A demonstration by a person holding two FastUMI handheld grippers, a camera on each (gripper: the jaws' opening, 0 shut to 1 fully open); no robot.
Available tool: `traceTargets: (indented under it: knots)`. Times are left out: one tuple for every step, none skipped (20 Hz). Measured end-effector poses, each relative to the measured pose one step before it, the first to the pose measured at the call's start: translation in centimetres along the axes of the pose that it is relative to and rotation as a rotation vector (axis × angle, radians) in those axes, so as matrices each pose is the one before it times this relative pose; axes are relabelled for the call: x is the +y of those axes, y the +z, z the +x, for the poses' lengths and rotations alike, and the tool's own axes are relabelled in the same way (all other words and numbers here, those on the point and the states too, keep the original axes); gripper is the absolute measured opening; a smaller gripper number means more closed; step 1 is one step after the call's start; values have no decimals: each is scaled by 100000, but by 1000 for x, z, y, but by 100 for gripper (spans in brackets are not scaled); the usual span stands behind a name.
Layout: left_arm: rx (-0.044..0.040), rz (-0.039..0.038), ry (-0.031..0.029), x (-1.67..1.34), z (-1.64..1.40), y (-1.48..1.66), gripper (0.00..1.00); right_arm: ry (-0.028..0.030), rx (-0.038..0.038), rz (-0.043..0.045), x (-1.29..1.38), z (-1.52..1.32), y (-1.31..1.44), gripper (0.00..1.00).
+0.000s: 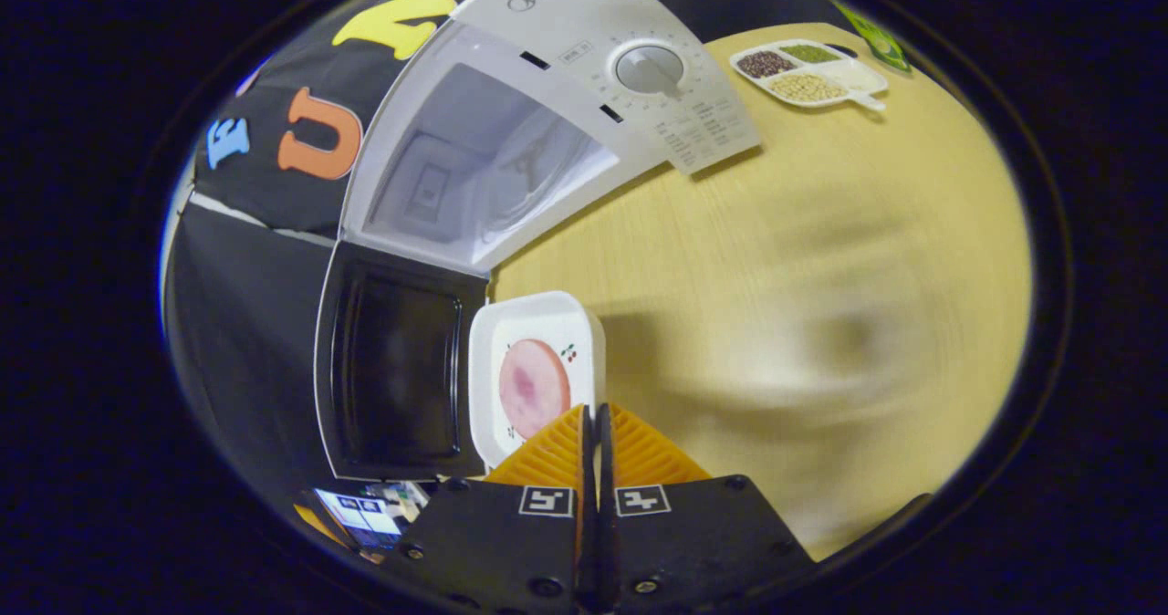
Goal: Open the microwave oven with the left hand, put the food in, and close the microwave oven.
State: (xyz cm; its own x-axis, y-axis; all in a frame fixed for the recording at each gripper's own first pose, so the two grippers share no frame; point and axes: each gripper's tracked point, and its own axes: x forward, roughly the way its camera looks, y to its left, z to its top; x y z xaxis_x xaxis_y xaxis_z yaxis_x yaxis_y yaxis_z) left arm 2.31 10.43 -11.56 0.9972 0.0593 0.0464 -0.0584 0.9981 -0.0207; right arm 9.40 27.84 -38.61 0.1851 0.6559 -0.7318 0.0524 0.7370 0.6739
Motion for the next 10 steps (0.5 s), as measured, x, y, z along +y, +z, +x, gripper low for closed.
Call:
traceTargets:
  knots:
    - [-621,819,-87,96,21,279,94,2091,-3680,3431,1065,902,354,4]
    - [-411,688,-193,22,-67,321,94,2250,-4272,2581,1112,718,477,4]
    - [25,439,-125,77,-127,271,94,1356,-5573,2338,864,641,923,4]
    - [0,119,119,202,-39,72,94,1348,-6981,3043,780,589,1189,4]
    - [-97,-226,80,116,26,192,94,1364,-7406,4012,856,656,1202,0]
    - [59,-571,26,107,61,214,94,1394,-6910,5307,915,721,846,4]
    - [376,-684,3,165,-11,-6,94,1635,-5132,5505,975,840,701,4]
    - [442,-638,131,89,142,-37,94,1818,-4334,3930,984,838,534,4]
    - [13,-432,288,116,2,84,94,2182,-3202,2949,900,980,362,4]
    - [98,-382,139,129,70,118,94,1513,-3638,2583,767,786,253,0]
